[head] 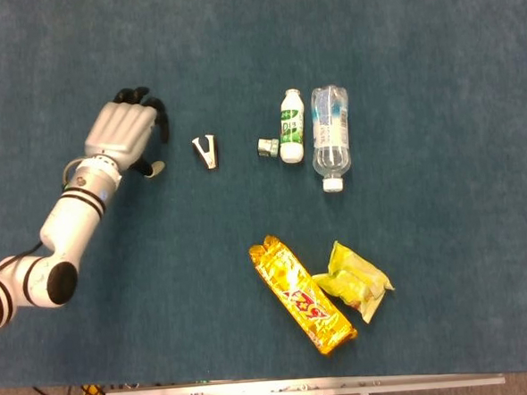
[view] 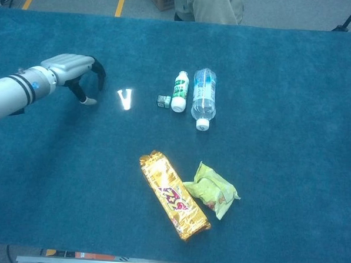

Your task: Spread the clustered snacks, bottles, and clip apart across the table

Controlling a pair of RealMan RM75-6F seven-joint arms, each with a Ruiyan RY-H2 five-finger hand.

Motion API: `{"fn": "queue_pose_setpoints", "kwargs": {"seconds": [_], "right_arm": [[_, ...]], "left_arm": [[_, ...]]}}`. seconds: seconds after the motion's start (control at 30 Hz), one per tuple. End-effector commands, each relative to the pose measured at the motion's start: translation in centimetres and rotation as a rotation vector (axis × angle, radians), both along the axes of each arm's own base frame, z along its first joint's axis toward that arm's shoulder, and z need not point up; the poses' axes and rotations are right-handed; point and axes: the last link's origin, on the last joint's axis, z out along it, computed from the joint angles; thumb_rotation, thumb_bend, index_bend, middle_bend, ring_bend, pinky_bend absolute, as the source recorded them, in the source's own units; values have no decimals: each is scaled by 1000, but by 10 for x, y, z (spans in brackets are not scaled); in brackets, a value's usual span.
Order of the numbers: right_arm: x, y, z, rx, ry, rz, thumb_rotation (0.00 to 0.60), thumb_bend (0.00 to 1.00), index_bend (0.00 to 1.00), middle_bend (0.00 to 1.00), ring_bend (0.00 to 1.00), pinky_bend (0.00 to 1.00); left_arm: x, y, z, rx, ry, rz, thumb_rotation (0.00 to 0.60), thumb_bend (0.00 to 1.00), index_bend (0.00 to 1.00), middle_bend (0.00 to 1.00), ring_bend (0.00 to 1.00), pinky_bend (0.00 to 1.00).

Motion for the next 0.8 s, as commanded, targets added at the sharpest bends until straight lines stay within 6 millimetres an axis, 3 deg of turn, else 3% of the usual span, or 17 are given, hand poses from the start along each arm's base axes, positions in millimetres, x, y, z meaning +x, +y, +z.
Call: {"fn": "queue_pose_setpoints", "kwargs": {"seconds": [0.03, 0.17, 0.27, 0.53, 0.8], "right_arm": [[0, 0, -1, 6, 1, 1, 519, 76, 13, 313, 144, 303], [1, 0, -3, 13, 1, 3, 519, 76, 13, 313, 144, 303], [0, 0, -4, 15, -1, 2, 518, 76, 13, 313, 144, 303], [-7, 4, 0, 5, -2, -19, 518, 76, 13, 313, 144, 303], [-11, 6, 2, 0, -3, -29, 519, 75, 13, 313, 144, 303]], "left_arm": [[-1, 1, 5, 12, -7, 8, 600, 222, 424, 199, 62, 73], [9, 4, 14, 33, -46, 2, 600, 221, 266, 166, 57, 73], [21, 6, 18, 31, -68, -24, 599, 221, 217, 154, 49, 73], [48, -5, -4, -81, -13, -164, 600, 220, 197, 124, 35, 73], [59, -14, -23, -131, 20, -258, 600, 220, 219, 123, 35, 73]]}}
